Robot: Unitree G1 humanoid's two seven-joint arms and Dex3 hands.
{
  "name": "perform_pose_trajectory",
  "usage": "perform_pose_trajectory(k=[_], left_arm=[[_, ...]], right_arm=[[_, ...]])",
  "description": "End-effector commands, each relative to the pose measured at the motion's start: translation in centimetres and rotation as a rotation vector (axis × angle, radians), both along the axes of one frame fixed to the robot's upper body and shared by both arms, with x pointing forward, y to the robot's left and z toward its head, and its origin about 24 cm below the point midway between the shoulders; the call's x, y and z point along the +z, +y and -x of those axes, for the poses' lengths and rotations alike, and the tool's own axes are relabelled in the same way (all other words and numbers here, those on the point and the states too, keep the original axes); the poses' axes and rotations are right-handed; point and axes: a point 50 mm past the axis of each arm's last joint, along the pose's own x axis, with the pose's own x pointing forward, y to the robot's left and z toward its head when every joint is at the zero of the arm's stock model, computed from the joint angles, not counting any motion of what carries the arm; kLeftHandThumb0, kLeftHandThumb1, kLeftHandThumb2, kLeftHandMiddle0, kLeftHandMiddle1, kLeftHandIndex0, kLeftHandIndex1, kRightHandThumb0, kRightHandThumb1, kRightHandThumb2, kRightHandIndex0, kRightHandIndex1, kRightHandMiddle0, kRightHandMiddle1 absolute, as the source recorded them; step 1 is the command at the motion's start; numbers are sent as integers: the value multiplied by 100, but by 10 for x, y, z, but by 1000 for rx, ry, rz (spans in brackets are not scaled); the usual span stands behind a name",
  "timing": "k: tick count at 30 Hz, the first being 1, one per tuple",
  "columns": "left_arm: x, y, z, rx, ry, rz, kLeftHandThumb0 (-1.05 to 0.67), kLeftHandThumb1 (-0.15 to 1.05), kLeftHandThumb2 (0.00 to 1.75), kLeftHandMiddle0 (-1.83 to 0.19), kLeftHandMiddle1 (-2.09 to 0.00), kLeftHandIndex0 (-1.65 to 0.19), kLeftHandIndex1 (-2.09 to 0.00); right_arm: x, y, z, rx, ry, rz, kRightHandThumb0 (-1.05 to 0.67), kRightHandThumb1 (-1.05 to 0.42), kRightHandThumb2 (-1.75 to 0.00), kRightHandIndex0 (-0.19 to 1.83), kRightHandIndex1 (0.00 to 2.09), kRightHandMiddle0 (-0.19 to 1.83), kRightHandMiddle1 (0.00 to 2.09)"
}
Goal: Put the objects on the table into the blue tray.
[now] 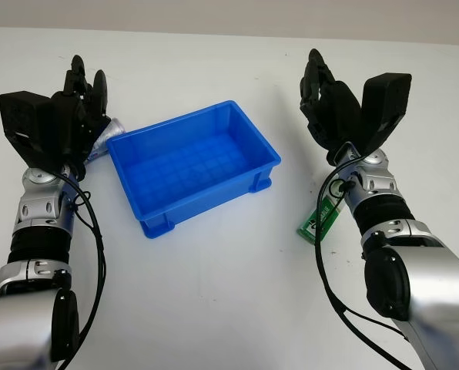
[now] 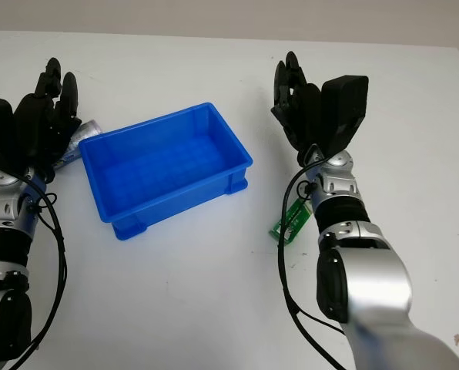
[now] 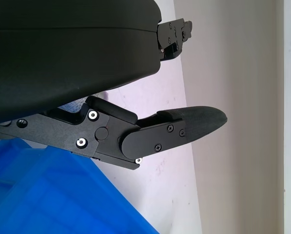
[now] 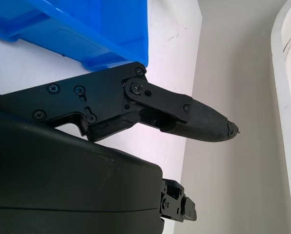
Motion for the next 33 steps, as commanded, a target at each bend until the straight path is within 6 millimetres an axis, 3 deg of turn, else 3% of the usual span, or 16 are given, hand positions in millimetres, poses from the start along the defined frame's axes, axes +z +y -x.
perform_pose_trajectory(k=[1,12,18,19,20,22,23,27,29,33], left_arm=[[-1,4,3,14,-4,-4,-75,105,63,19,0,19,0],[0,1,0,9,9,1,-73,105,65,19,0,19,0],[-1,1,1,10,-2,2,-74,105,63,19,0,19,0],[-1,2,1,10,-2,-3,-74,105,63,19,0,19,0],[-1,2,2,10,-2,-6,-75,105,63,19,0,19,0],[-2,3,2,10,-3,-4,-75,105,64,19,0,19,0],[-2,4,3,9,-4,-1,-75,105,63,19,0,19,0],[-1,5,3,9,-7,-4,-76,105,62,19,0,19,0],[0,6,3,11,-4,-5,-76,105,62,19,0,19,0],[1,4,1,11,-1,-9,-74,105,63,19,0,19,0]], right_arm=[[-3,-3,2,-2,1,-5,-75,-105,-74,-19,0,-19,0],[0,-6,1,-12,6,-26,-76,-105,-73,-19,0,-19,0],[32,-26,7,92,-126,121,-71,-105,-54,-19,1,-18,1],[43,-31,10,124,-149,190,-69,-105,-48,-17,2,-16,3],[50,-34,12,145,-159,234,-66,-105,-29,-7,7,-6,9],[66,-44,21,180,-204,443,-64,-102,-17,3,12,3,14],[72,-46,27,194,-219,530,-56,-95,-9,15,18,11,18],[82,-52,56,271,-340,919,-40,-82,-4,29,22,28,21],[78,-54,70,294,-377,1112,-38,-78,-5,33,18,36,15],[65,-58,93,385,-389,1340,-30,-79,-6,33,13,39,8]])
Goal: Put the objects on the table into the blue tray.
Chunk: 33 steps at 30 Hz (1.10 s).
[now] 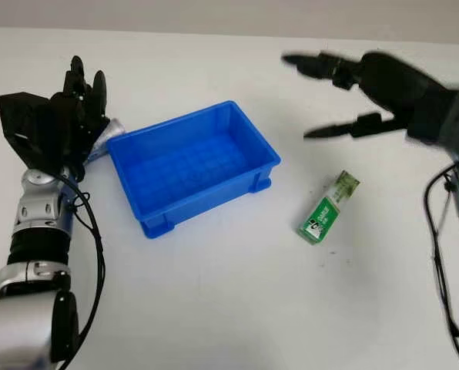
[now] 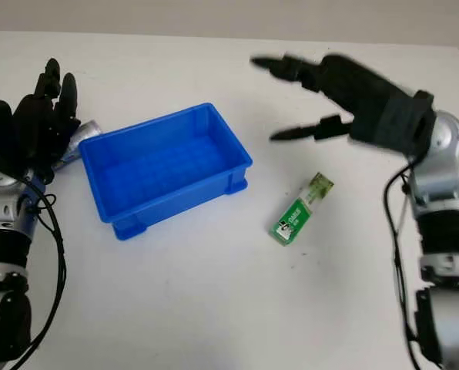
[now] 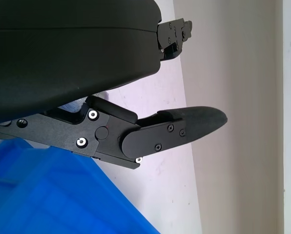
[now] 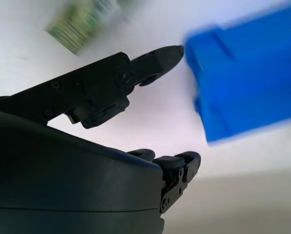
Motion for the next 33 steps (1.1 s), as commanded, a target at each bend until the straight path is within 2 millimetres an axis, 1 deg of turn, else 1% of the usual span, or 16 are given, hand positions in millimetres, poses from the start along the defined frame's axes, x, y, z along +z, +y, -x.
perform_pose_trajectory(k=[1,5,10,16,21,23,24,25,26,27,28,29,30,31,32,33], left_arm=[[2,2,0,11,-1,-6,-74,105,63,19,0,19,0],[3,0,-1,14,-1,-7,-73,105,63,19,0,19,0],[4,1,0,9,-4,-19,-73,105,63,19,0,19,0],[4,2,1,0,-1,-13,-72,105,64,19,0,19,0],[4,2,1,4,-1,-14,-73,105,63,19,0,19,0],[4,3,2,4,1,-25,-74,105,63,19,0,19,0],[4,3,2,4,1,-29,-74,105,63,19,0,19,0],[4,4,2,3,0,-27,-74,105,63,19,0,19,0],[4,4,2,3,-1,-24,-74,105,63,19,0,19,0],[4,4,2,2,-1,-19,-74,105,63,19,0,19,0],[4,4,2,1,-1,-17,-73,105,63,19,0,19,0],[4,4,2,1,0,-17,-73,105,62,19,0,19,0],[5,4,2,1,1,-18,-73,105,62,19,0,19,0],[5,4,2,1,2,-20,-73,105,63,19,0,19,0],[5,4,2,2,1,-20,-73,105,63,19,0,19,0],[5,4,1,3,1,-20,-73,105,63,19,0,19,0]], right_arm=[[-4,-2,12,32,-7,121,-29,-79,-6,33,13,39,8],[-12,-3,21,62,-2,261,-29,-84,-7,32,11,38,6],[-14,-2,29,68,48,358,-23,-88,-7,29,8,34,4],[-25,4,32,97,38,407,-25,-88,-6,34,10,37,6],[-48,6,34,123,92,373,-27,-89,-6,37,11,41,8],[-56,7,35,147,87,360,-26,-90,-6,49,17,51,13],[-58,7,36,155,83,356,-26,-92,-6,51,21,49,26],[-62,7,36,172,57,342,-26,-93,-6,51,27,39,48],[-66,7,36,186,34,339,-27,-92,-5,55,46,35,79],[-70,7,36,193,16,343,-28,-94,-5,43,91,30,110],[-72,7,36,198,4,347,-30,-96,-6,33,129,28,127],[-75,6,36,198,-9,354,-31,-97,-6,25,152,27,136],[-78,6,35,201,-30,355,-34,-98,-6,22,182,28,150],[-81,5,35,203,-64,355,-37,-98,-5,25,195,30,162],[-84,4,35,203,-94,358,-42,-101,-6,42,204,35,189],[-87,3,34,205,-116,360,-44,-103,-6,52,206,40,199]])
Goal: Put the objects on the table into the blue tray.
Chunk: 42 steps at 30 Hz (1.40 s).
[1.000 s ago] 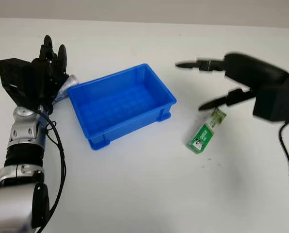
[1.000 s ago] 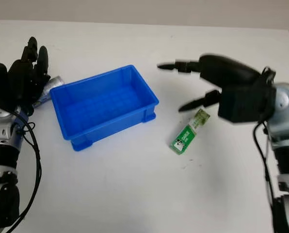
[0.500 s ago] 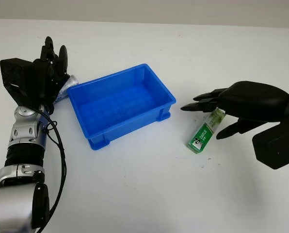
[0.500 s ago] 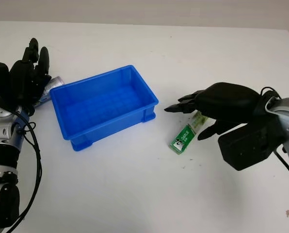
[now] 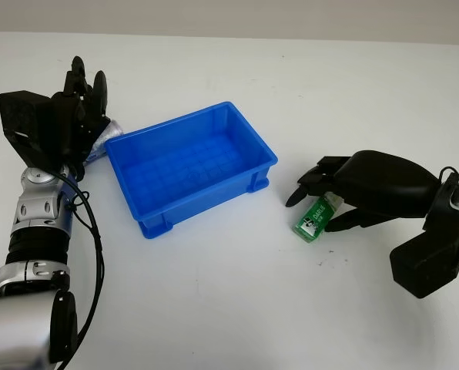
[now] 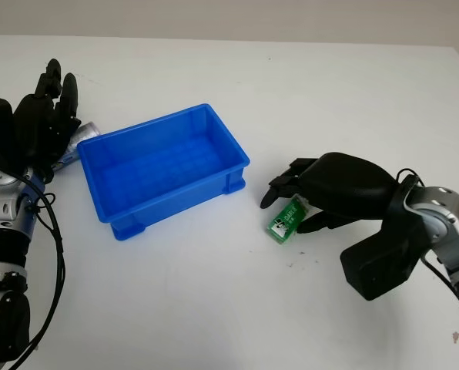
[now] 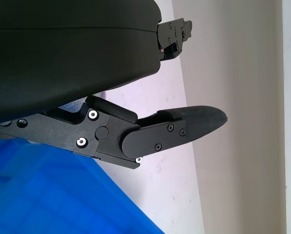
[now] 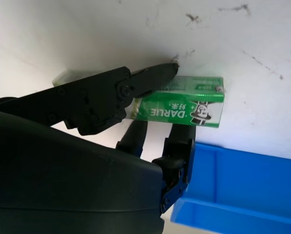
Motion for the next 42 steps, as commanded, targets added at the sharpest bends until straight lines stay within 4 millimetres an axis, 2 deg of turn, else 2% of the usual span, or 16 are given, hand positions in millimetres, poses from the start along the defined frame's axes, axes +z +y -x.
perform_pose_trajectory(k=[1,2,5,8,13,18,23,26,30,35,37,42], left_arm=[[4,4,1,9,-10,-10,-73,105,63,19,0,19,0],[4,4,1,8,-9,-7,-73,105,63,19,0,19,0],[5,4,1,11,-8,-6,-73,105,62,19,0,19,0],[5,2,0,15,-12,-9,-72,105,62,19,0,19,0],[6,1,0,17,-12,-9,-71,105,63,19,0,19,0],[7,2,1,13,-8,-20,-73,105,64,19,0,19,0],[6,4,1,9,-14,-12,-73,105,62,19,0,19,0],[5,3,1,14,-7,-13,-73,105,62,19,0,19,0],[4,1,0,23,-2,-13,-72,105,63,19,0,19,0],[3,-3,-2,24,-4,-10,-73,105,62,19,0,19,0],[3,-5,-3,22,-6,-7,-74,105,61,19,0,19,0],[3,-6,-3,26,-10,-10,-73,105,63,19,0,19,0]], right_arm=[[-17,-3,2,4,2,16,-46,-104,-7,57,208,43,204],[-18,-3,1,8,-25,11,-46,-104,-9,69,209,52,207],[-18,-4,-6,13,-112,-27,-46,-105,-12,86,209,56,209],[-12,-7,-18,-23,-188,-54,-44,-105,-16,95,209,60,209],[3,-17,-44,-153,-282,-95,-37,-102,-8,96,209,60,209],[29,-23,-68,-274,-380,-109,-40,-101,-6,91,209,66,209],[60,-18,-87,-350,-498,-141,-38,-98,-5,94,209,70,209],[72,-10,-93,-373,-528,-227,-35,-96,-4,99,209,76,209],[85,13,-101,-347,-541,-386,-33,-97,-6,108,209,87,209],[96,55,-101,-177,-487,-610,-33,-102,-6,114,209,93,209],[99,78,-102,-106,-423,-687,-35,-104,-10,114,209,95,209],[100,116,-98,32,-326,-743,-39,-105,-15,115,209,92,209]])
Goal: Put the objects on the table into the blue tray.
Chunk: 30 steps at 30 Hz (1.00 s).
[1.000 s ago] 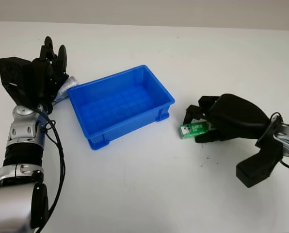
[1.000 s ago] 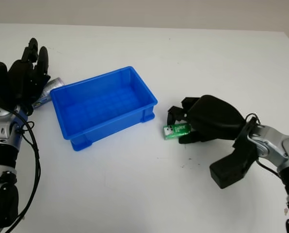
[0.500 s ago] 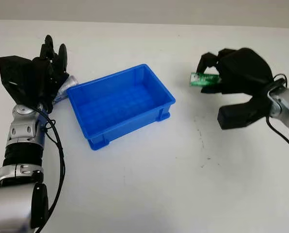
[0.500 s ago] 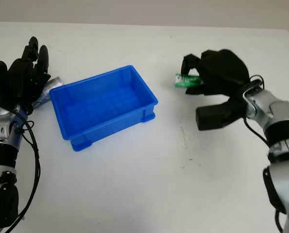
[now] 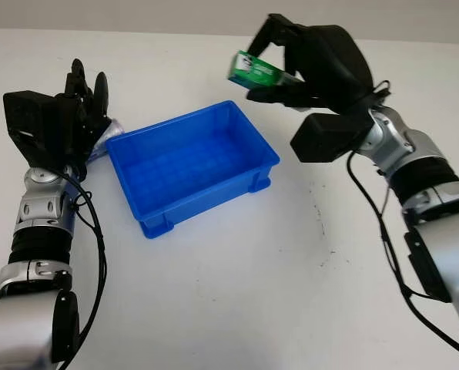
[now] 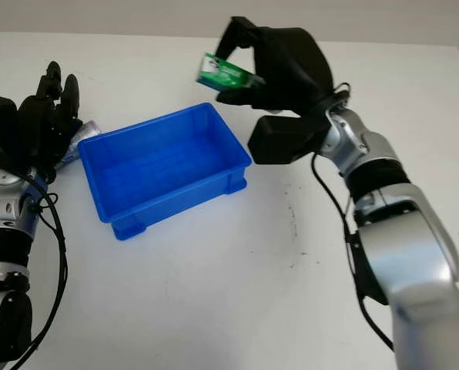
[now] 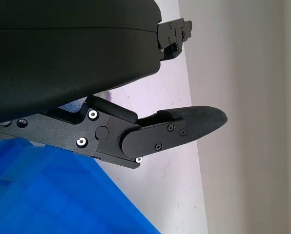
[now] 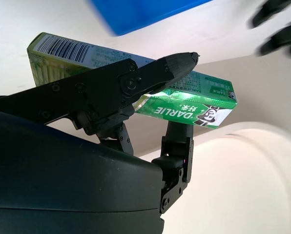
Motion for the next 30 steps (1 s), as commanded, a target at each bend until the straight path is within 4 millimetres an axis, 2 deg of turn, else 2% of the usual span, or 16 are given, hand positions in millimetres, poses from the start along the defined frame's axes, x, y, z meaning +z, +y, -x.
perform_pose_trajectory(k=[1,7,10,13,14,15,17,18,20,24,27,30], left_arm=[[5,-2,-1,-1,-19,-3,-73,105,63,19,0,19,0],[4,0,1,-8,-24,2,-74,105,64,19,0,19,0],[3,0,2,-8,-29,9,-74,105,64,19,0,19,0],[2,0,2,-9,-35,15,-74,105,63,19,0,19,0],[2,-1,2,-10,-37,18,-74,105,63,19,0,19,0],[2,-1,2,-10,-37,19,-73,105,63,19,0,19,0],[1,-1,2,-7,-35,24,-74,105,62,19,0,19,0],[0,-1,2,-7,-34,26,-74,105,62,19,0,19,0],[0,-1,2,-6,-32,26,-74,105,62,19,0,19,0],[-1,-1,2,-4,-30,30,-74,105,61,19,0,19,0],[-1,-1,2,-5,-29,25,-74,105,62,19,0,19,0],[-1,0,2,-4,-28,26,-75,105,61,19,0,19,0]], right_arm=[[9,13,3,60,-26,-8,-40,-105,-16,116,209,92,209],[4,51,12,210,-20,0,-40,-105,-10,128,209,97,209],[1,59,13,241,29,38,-42,-105,-11,131,209,100,209],[-4,64,8,214,142,193,-49,-105,-14,114,209,84,209],[-5,64,6,213,213,258,-57,-105,-15,73,196,50,194],[-6,63,5,209,283,349,-67,-105,-20,25,148,14,142],[-8,59,5,197,335,537,-80,-105,-29,-7,48,-4,48],[-9,58,6,189,341,592,-84,-105,-31,-13,24,-9,29],[-12,54,6,176,355,660,-89,-105,-30,-18,5,-16,8],[-10,46,6,162,354,647,-94,-105,-34,-19,0,-19,0],[-3,36,6,162,335,515,-93,-105,-43,-19,0,-19,0],[6,23,4,157,320,279,-91,-105,-56,-19,0,-19,0]])
